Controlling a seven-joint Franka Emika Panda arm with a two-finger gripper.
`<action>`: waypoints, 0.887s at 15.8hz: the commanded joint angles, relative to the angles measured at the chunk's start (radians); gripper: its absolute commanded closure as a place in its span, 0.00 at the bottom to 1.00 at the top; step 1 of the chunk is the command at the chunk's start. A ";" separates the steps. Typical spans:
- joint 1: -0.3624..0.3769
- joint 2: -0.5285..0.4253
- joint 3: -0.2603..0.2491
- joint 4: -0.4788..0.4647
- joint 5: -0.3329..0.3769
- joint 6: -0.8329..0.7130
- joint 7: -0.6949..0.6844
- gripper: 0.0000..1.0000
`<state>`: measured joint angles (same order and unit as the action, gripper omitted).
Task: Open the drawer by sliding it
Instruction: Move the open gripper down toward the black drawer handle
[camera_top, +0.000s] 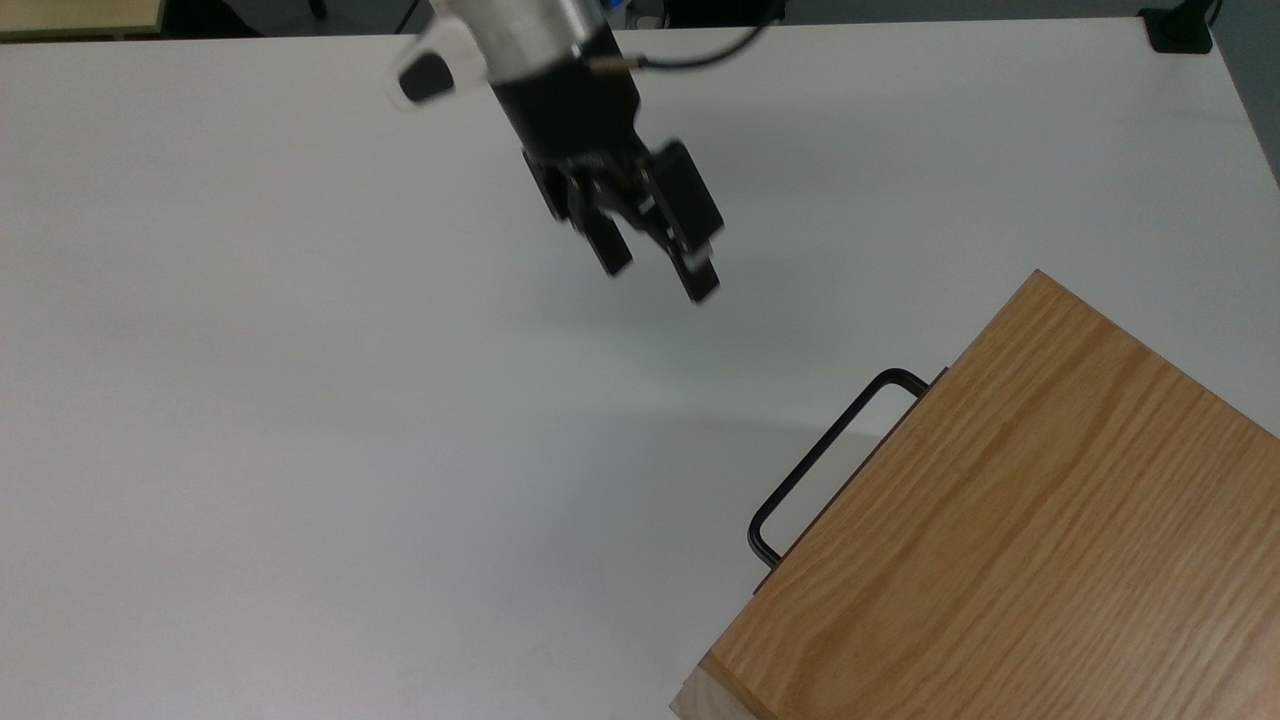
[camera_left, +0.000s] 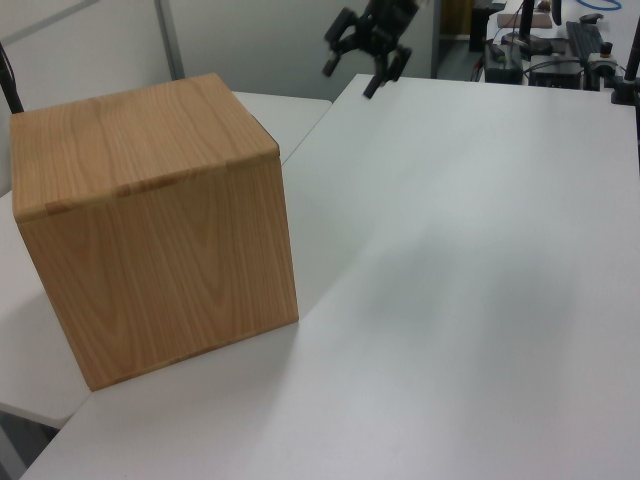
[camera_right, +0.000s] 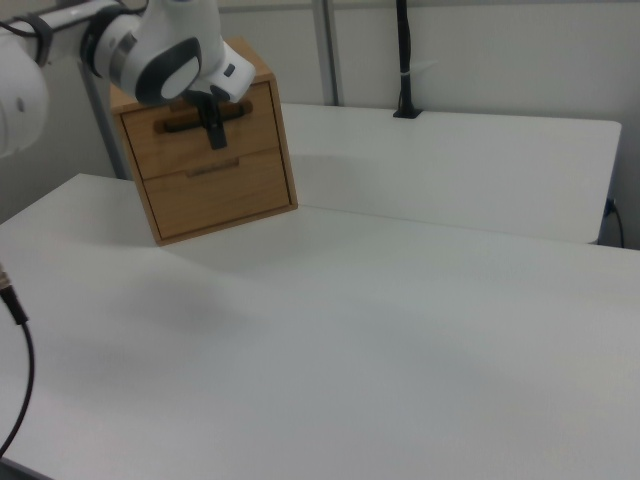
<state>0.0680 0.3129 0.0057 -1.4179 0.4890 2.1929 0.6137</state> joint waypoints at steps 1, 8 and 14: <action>0.032 0.109 -0.003 0.073 -0.001 0.158 0.027 0.00; 0.114 0.232 -0.004 0.155 -0.006 0.306 0.024 0.00; 0.165 0.281 -0.004 0.204 -0.006 0.308 0.034 0.04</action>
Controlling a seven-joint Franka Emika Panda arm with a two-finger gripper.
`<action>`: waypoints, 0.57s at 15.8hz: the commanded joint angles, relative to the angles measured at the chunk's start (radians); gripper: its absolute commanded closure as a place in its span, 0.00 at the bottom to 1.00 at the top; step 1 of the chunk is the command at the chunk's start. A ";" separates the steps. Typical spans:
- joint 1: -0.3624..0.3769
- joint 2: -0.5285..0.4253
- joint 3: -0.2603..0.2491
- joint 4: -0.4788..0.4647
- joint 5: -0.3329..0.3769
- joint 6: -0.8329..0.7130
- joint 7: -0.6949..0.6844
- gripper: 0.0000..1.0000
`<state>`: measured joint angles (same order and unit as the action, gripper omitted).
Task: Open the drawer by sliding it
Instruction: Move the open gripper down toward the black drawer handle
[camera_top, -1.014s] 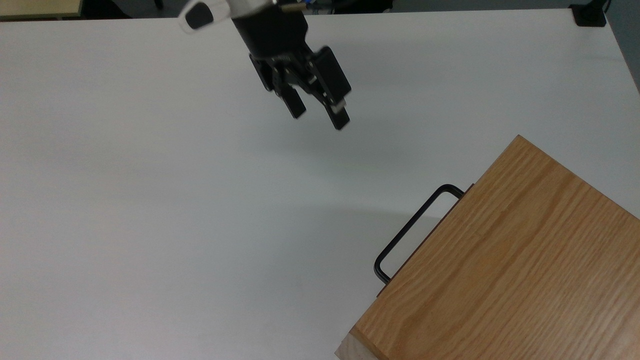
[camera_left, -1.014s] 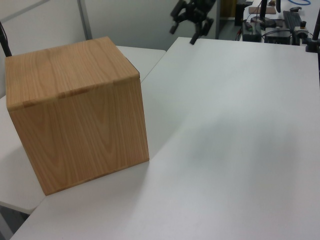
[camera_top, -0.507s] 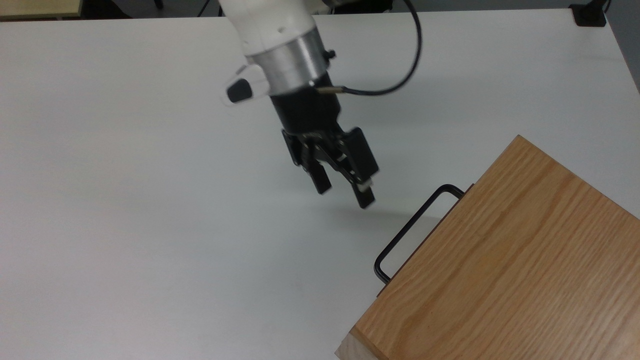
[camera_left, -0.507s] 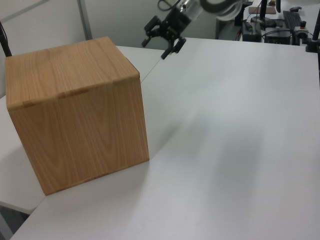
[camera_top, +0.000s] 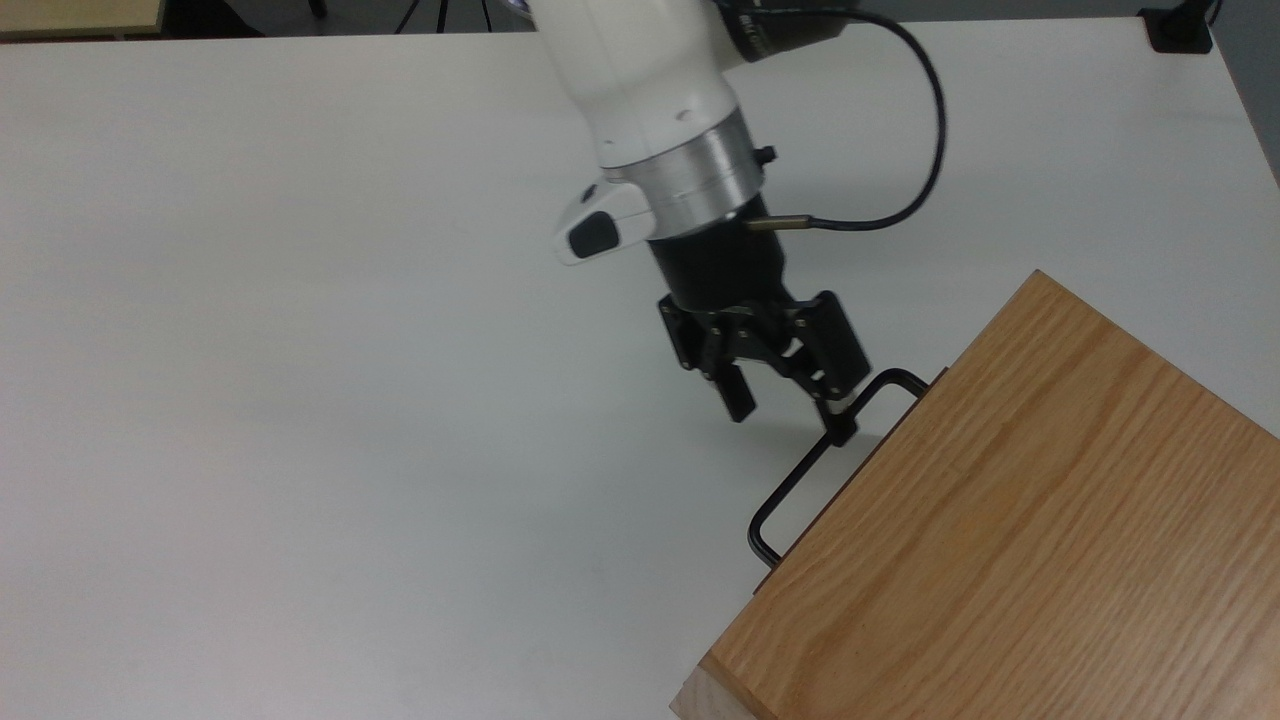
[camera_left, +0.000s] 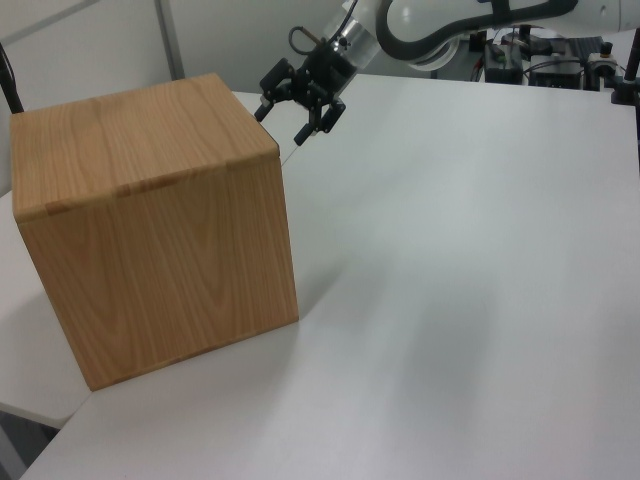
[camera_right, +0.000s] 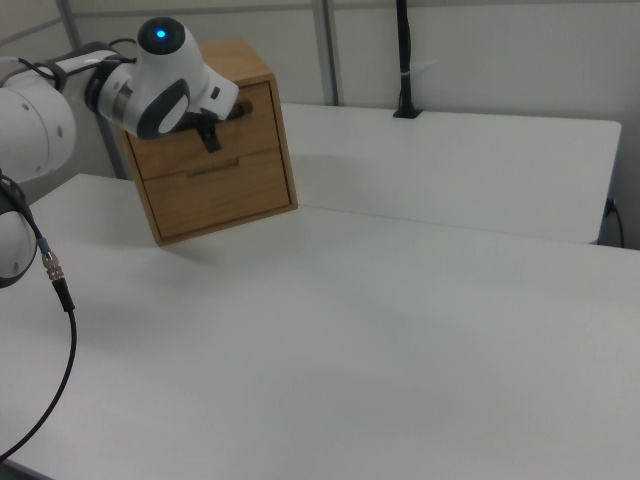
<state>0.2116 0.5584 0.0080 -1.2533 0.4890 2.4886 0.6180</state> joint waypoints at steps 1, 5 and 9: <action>0.022 0.060 -0.010 0.041 -0.004 0.012 0.029 0.09; 0.023 0.093 -0.010 0.094 -0.006 0.012 0.029 0.65; 0.045 0.092 -0.023 0.094 -0.004 0.012 0.031 0.97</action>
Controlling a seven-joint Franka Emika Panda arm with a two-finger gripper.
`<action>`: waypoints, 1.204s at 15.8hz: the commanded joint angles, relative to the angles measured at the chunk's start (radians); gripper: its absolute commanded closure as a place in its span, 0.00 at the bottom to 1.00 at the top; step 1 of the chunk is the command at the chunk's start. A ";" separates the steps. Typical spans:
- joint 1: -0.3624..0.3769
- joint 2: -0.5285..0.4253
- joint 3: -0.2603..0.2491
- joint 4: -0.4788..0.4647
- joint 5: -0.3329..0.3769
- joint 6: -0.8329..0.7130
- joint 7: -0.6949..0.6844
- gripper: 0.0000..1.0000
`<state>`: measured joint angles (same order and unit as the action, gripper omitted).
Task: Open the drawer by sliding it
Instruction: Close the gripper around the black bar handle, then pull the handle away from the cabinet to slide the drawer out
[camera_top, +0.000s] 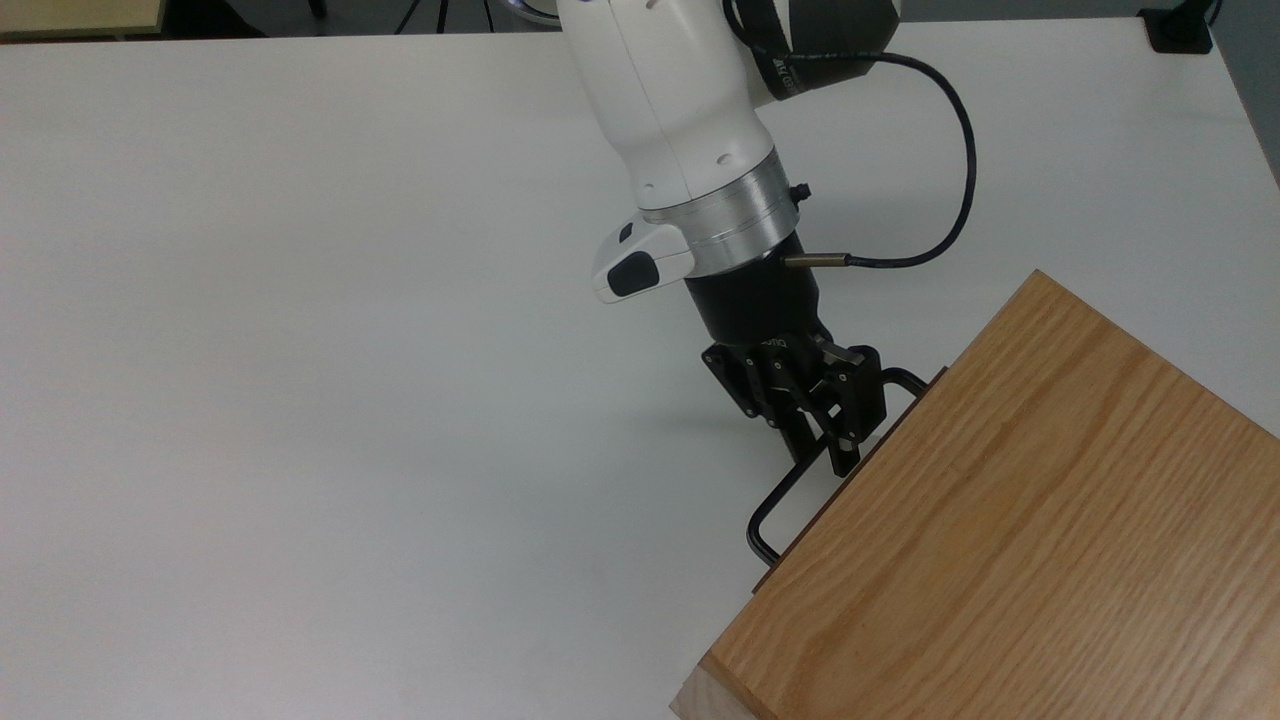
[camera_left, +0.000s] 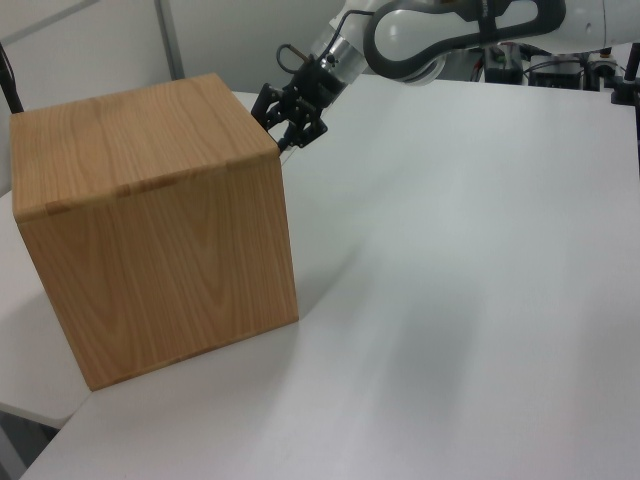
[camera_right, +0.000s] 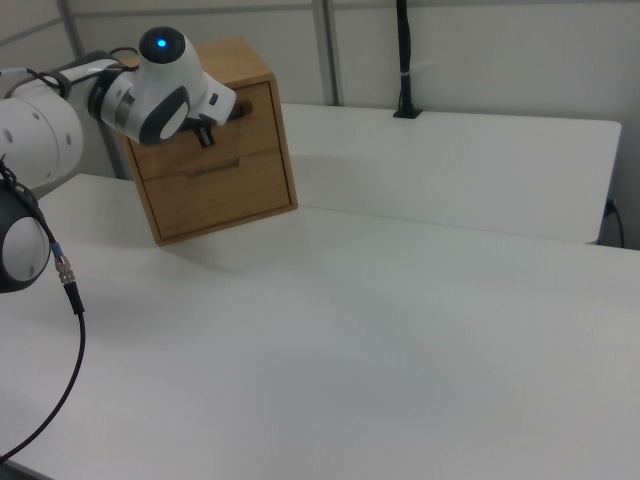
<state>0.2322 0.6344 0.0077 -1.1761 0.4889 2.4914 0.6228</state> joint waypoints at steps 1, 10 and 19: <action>0.022 0.010 -0.023 0.016 -0.004 0.009 0.029 1.00; -0.051 -0.189 -0.020 -0.135 0.008 -0.074 0.055 0.99; -0.139 -0.403 -0.025 -0.388 0.017 -0.256 -0.052 0.98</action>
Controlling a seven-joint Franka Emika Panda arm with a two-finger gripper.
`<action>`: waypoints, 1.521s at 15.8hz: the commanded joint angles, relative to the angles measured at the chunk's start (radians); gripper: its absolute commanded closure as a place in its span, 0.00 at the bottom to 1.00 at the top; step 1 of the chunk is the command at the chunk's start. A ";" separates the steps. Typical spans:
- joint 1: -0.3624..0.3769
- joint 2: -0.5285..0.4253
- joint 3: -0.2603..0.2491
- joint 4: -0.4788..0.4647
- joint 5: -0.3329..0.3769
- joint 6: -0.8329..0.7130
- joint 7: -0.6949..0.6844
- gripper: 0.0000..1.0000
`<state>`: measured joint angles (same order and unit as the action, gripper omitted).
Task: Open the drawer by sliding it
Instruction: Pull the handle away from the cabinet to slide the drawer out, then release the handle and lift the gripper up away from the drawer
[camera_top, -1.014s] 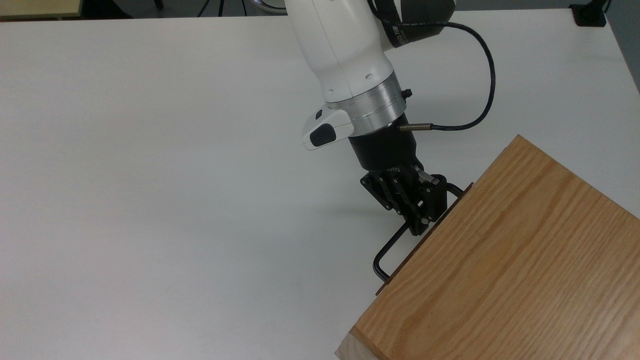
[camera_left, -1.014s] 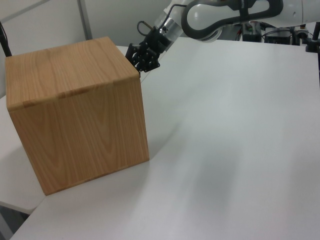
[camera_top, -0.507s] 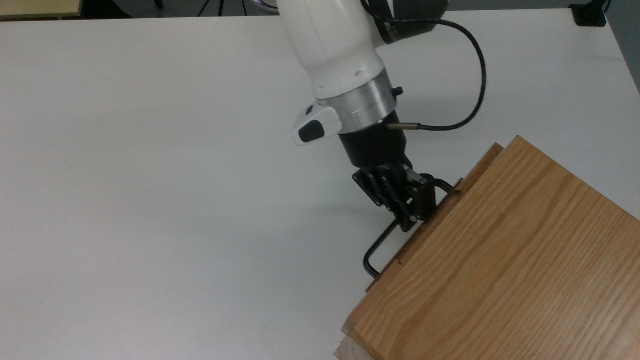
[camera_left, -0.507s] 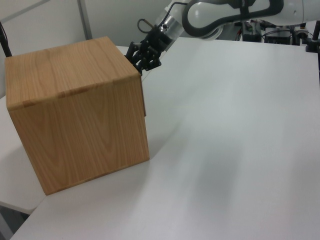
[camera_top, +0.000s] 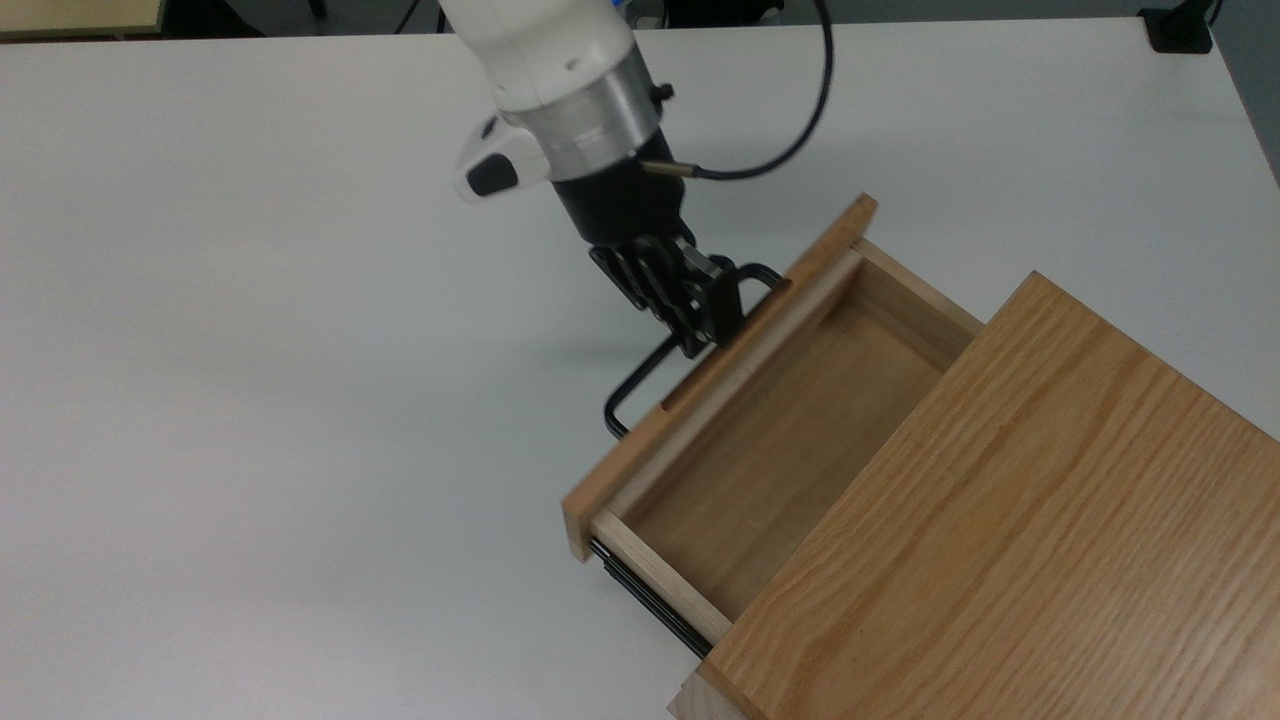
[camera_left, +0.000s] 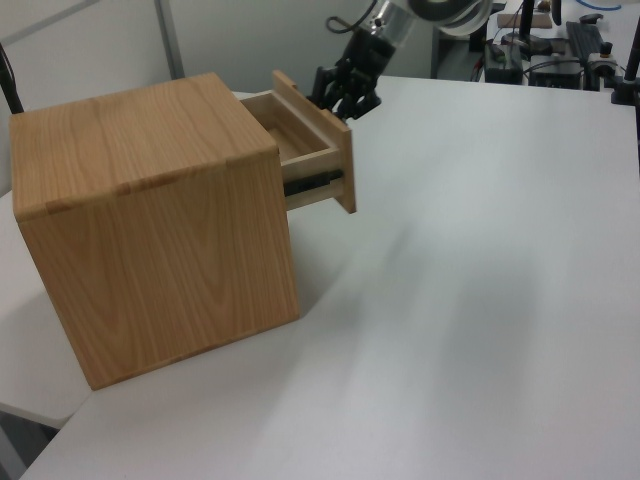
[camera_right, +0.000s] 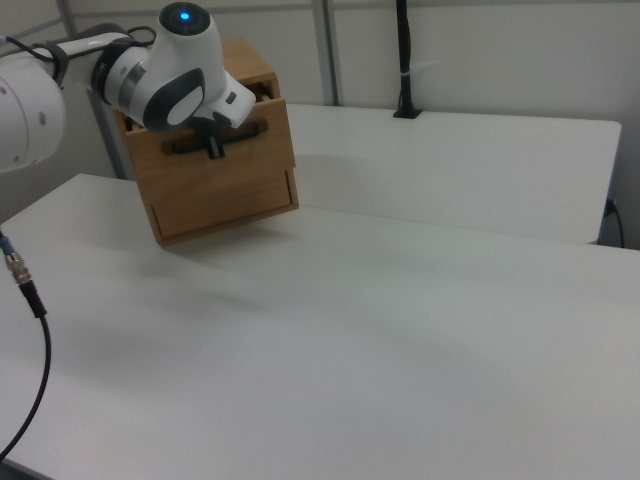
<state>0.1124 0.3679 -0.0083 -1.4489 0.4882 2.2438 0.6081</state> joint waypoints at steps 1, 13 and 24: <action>-0.023 -0.151 -0.009 -0.143 0.017 -0.010 -0.056 0.98; -0.085 -0.245 -0.029 -0.251 0.010 -0.168 -0.149 0.00; -0.132 -0.352 -0.064 -0.237 -0.235 -0.404 -0.361 0.00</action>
<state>-0.0109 0.0750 -0.0594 -1.6558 0.3399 1.9259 0.3268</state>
